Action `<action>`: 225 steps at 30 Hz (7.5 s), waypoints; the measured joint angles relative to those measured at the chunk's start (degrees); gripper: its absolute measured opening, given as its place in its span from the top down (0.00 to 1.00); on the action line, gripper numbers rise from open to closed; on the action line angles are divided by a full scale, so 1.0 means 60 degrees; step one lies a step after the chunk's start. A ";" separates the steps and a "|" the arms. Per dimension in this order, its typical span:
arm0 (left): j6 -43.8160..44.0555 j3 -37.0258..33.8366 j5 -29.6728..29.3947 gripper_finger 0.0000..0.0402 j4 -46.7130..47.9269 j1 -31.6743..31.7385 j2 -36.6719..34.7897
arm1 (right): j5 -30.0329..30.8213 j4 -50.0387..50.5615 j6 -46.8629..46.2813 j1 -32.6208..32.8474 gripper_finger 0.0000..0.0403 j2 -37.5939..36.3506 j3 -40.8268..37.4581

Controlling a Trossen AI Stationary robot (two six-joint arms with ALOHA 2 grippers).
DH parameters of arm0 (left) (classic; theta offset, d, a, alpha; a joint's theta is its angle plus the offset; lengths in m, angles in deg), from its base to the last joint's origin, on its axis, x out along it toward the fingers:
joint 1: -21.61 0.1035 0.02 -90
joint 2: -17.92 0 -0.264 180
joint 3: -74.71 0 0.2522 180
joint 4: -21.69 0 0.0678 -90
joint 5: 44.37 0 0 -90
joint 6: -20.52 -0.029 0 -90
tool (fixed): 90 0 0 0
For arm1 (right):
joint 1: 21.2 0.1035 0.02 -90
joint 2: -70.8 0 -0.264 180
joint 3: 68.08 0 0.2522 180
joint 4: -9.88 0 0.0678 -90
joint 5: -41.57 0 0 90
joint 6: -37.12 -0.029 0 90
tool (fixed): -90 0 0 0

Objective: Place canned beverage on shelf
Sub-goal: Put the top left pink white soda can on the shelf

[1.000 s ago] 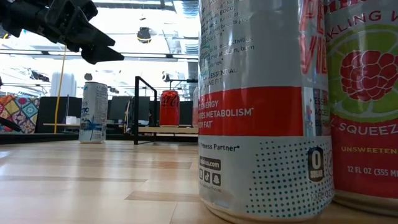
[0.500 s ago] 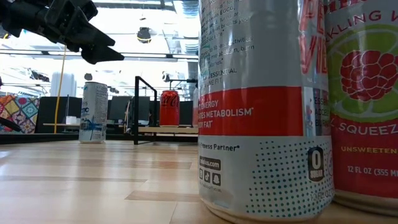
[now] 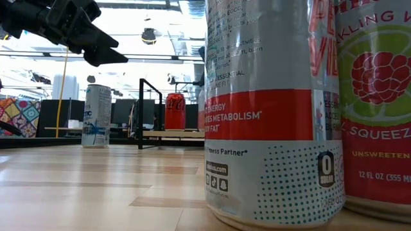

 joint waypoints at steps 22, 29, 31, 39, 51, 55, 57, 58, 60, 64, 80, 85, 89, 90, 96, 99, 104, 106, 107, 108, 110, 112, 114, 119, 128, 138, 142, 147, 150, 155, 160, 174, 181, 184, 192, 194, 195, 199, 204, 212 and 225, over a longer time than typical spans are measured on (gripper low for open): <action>-0.0004 0.0000 0.0000 0.08 0.0012 0.0000 0.0002 | 0.1244 0.2252 0.1770 0.0681 0.25 -0.1622 0.0018; -0.0093 0.0000 -0.0014 0.08 -0.0003 -0.0002 0.0002 | 0.1436 0.1389 0.1534 0.1480 0.37 -0.1850 -0.2003; -0.0097 0.0000 -0.0073 0.08 -0.0016 -0.0001 0.0003 | 0.1434 0.0856 0.1534 0.1492 0.44 -0.1870 -0.2554; -0.0015 0.0000 -0.0119 0.08 -0.0052 -0.0002 0.0000 | 0.1130 -0.0396 0.1680 0.1076 0.93 -0.1731 -0.3096; -0.0023 0.0000 -0.0357 0.08 -0.0075 0.0002 0.0002 | -0.0431 -0.1772 0.1940 0.0406 0.96 -0.1001 -0.3096; -0.0026 0.0000 -0.0364 0.08 -0.0075 0.0002 0.0000 | -0.0898 -0.2437 0.1860 0.0237 0.96 -0.0576 -0.3096; -0.0029 0.0000 -0.0367 0.08 -0.0071 0.0002 0.0004 | -0.0910 -0.2642 0.1798 0.0198 0.95 -0.0391 -0.3089; -0.0029 0.0000 -0.0371 0.08 -0.0072 0.0002 0.0004 | -0.0915 -0.2725 0.1789 0.0167 0.95 -0.0315 -0.3089; -0.0033 0.0000 -0.0366 0.08 -0.0072 0.0002 0.0004 | -0.0934 -0.2738 0.1787 0.0098 0.95 -0.0293 -0.3093; -0.0033 0.0000 -0.0375 0.08 -0.0072 0.0002 0.0004 | -0.0927 -0.2917 0.1785 -0.0024 0.95 -0.0314 -0.3089; -0.0036 0.0000 -0.0412 0.08 -0.0072 0.0002 0.0001 | -0.1302 -0.3250 0.1835 -0.0539 0.95 -0.0321 -0.2441; -0.0036 0.0000 -0.0412 0.08 -0.0072 0.0002 0.0004 | -0.1319 -0.3310 0.1832 -0.0574 0.95 -0.0321 -0.2441; -0.0076 0.0000 -0.0412 0.08 -0.0072 0.0002 0.0004 | -0.1327 -0.3352 0.1718 -0.0458 0.95 -0.0321 -0.2441; -0.0076 0.0000 -0.0410 0.08 -0.0072 0.0002 0.0004 | -0.1327 -0.3316 0.1716 -0.0393 0.95 -0.0321 -0.2441; -0.0076 0.0000 -0.0408 0.08 -0.0072 0.0003 0.0003 | -0.1357 -0.3418 0.1743 -0.0074 0.95 -0.0319 -0.2441; -0.0076 0.0000 -0.0408 0.08 -0.0072 0.0002 0.0004 | -0.1349 -0.3673 0.1752 -0.0092 0.95 -0.0318 -0.2441; -0.0066 0.0000 -0.0404 0.08 -0.0072 0.0005 0.0003 | -0.1342 -0.3976 0.1749 -0.0256 0.95 -0.0318 -0.2441; -0.0062 0.0000 -0.0406 0.08 -0.0069 0.0002 0.0001 | -0.1346 -0.3976 0.1721 -0.0317 0.95 -0.0318 -0.2441; -0.0062 0.0000 -0.0405 0.08 -0.0071 0.0002 0.0000 | -0.1346 -0.3972 0.1719 -0.0339 0.95 -0.0318 -0.2441; -0.0058 0.0000 -0.0404 0.08 -0.0072 0.0002 0.0002 | -0.1346 -0.3972 0.1718 -0.0374 0.95 -0.0318 -0.2441; -0.0063 0.0000 -0.0404 0.08 -0.0072 0.0004 0.0001 | -0.1346 -0.3983 0.1719 -0.0394 0.95 -0.0318 -0.2441; -0.0066 0.0000 -0.0404 0.08 -0.0072 0.0002 0.0002 | -0.1342 -0.4083 0.1751 -0.0444 0.95 -0.0318 -0.2441; -0.0066 0.0000 -0.0404 0.08 -0.0072 0.0002 0.0000 | -0.1336 -0.4201 0.1752 -0.0459 0.95 -0.0318 -0.2441; -0.0066 0.0000 -0.0404 0.08 -0.0072 0.0002 0.0001 | -0.1329 -0.4333 0.1587 -0.0582 0.95 -0.0314 -0.2441; -0.0069 0.0000 -0.0419 0.08 -0.0072 0.0002 0.0002 | -0.1302 -0.4460 0.1704 -0.0624 0.95 -0.0314 -0.2441; -0.0105 0.0000 -0.0431 0.08 -0.0072 0.0005 0.0000 | -0.0930 -0.4488 0.1723 -0.0101 0.95 -0.0321 -0.2441; -0.0175 0.0000 -0.0448 0.08 -0.0132 0.0003 0.0004 | -0.0161 -0.4849 0.1537 0.0103 0.95 -0.0321 -0.2441; -0.0171 0.0000 -0.0448 0.08 -0.0156 0.0004 0.0003 | -0.0074 -0.4970 0.1505 0.0322 0.95 -0.0316 -0.2441; -0.0168 0.0000 -0.0448 0.08 -0.0198 0.0005 0.0004 | -0.0071 -0.5113 0.1209 0.0338 0.95 -0.0314 -0.2442; -0.0171 0.0000 -0.0444 0.08 -0.0374 0.0005 0.0000 | 0.0073 -0.5778 0.0968 0.0434 0.95 -0.0107 -0.2445; -0.0170 0.0000 -0.0442 0.08 -0.0378 0.0005 0.0000 | 0.0141 -0.5942 0.0757 0.0812 0.95 0.0466 -0.1855; -0.0196 0.0003 -0.0412 0.08 -0.0175 0.0005 0.0000 | 0.0344 -0.1057 0.1585 0.0643 0.95 0.1190 0.1674; -0.0244 0.0004 -0.0401 0.08 -0.0123 0.0005 0.0000 | -0.0072 0.0191 0.1802 0.0508 0.95 0.1256 0.1730; -0.0248 0.0000 -0.0401 0.08 -0.0123 0.0005 0.0004 | -0.0064 0.0284 0.1800 0.0373 0.95 0.1256 0.1730; -0.0237 0.0001 -0.0397 0.08 -0.0120 0.0002 0.0000 | -0.0060 0.0372 0.1790 0.0040 0.95 0.1256 0.1730; -0.0233 0.0000 -0.0401 0.08 -0.0123 0.0005 0.0000 | -0.0060 0.0373 0.1790 -0.0018 0.95 0.1256 0.1730; -0.0233 0.0004 -0.0401 0.08 -0.0122 0.0002 0.0000 | -0.0056 0.0370 0.1789 -0.0023 0.95 0.1256 0.1730; -0.0211 0.0004 -0.0404 0.08 -0.0123 0.0002 0.0004 | -0.0056 0.0363 0.1774 -0.0054 0.95 0.1256 0.1730; -0.0208 0.0000 -0.0404 0.08 -0.0115 0.0005 0.0004 | -0.0063 0.0362 0.1790 -0.0070 0.95 0.1256 0.1730; -0.0192 0.0003 -0.0404 0.08 -0.0115 0.0005 0.0001 | -0.0078 0.0472 0.2041 0.0002 0.95 0.1337 0.1732; -0.0199 0.0004 -0.0420 0.08 -0.0059 0.0005 0.0004 | 0.0479 -0.0128 0.1799 0.0094 0.95 0.2116 0.1734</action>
